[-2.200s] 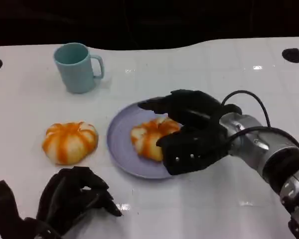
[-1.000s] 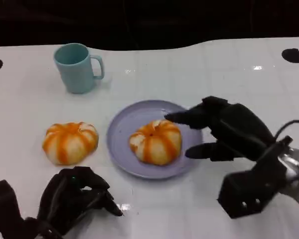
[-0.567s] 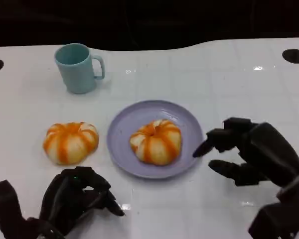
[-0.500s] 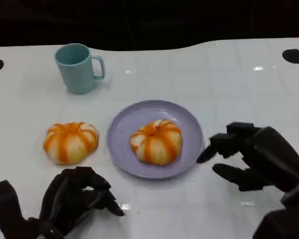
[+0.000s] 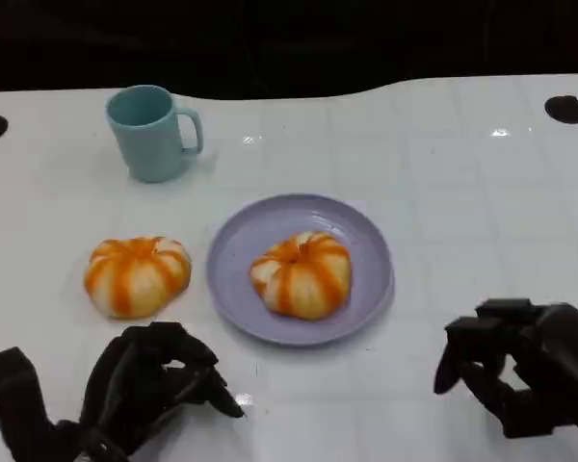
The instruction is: Grasp the bread from the table and place it into the plate.
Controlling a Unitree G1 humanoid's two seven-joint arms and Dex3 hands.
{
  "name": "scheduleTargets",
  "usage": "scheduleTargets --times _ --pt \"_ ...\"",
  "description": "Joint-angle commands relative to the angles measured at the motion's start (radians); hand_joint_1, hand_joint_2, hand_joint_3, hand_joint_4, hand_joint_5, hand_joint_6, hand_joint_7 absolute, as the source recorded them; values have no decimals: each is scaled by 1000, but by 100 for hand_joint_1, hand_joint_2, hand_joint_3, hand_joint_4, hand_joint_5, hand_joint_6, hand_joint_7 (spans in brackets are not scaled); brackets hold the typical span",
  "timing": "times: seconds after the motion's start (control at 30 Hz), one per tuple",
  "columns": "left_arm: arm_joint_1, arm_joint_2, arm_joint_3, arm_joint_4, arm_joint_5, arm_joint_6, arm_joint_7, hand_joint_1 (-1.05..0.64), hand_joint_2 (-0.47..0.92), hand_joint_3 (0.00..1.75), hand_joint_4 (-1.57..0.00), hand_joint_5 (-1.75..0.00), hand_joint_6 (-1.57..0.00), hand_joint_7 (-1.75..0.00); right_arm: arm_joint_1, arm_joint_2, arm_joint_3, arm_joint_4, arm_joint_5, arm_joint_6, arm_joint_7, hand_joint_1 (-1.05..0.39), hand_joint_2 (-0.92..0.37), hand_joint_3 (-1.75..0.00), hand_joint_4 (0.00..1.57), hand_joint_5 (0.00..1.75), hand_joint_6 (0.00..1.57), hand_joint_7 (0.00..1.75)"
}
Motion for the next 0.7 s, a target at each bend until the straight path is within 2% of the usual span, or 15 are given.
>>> scheduleTargets --times 0.03,0.13,0.23,0.7 --pt "5 16 1 -9 5 -9 6 -105 61 1 -157 -59 -157 -36 58 18 -23 -33 21 44 8 -8 -38 -135 87 174 79 146" --pt "7 18 2 -8 4 -12 1 -105 61 1 -157 -59 -157 -36 63 35 -20 -6 -11 32 -35 -7 -37 -135 89 175 74 161" --pt "7 21 5 -7 0 -7 -1 -105 61 0 -157 -59 -157 -36 55 51 -16 36 -41 14 -86 -6 -37 -135 91 175 72 167" --pt "-3 31 10 2 -2 3 -5 -105 60 0 -157 -59 -157 -36 -30 64 4 202 -116 -46 -256 -8 -33 -141 93 175 69 172"
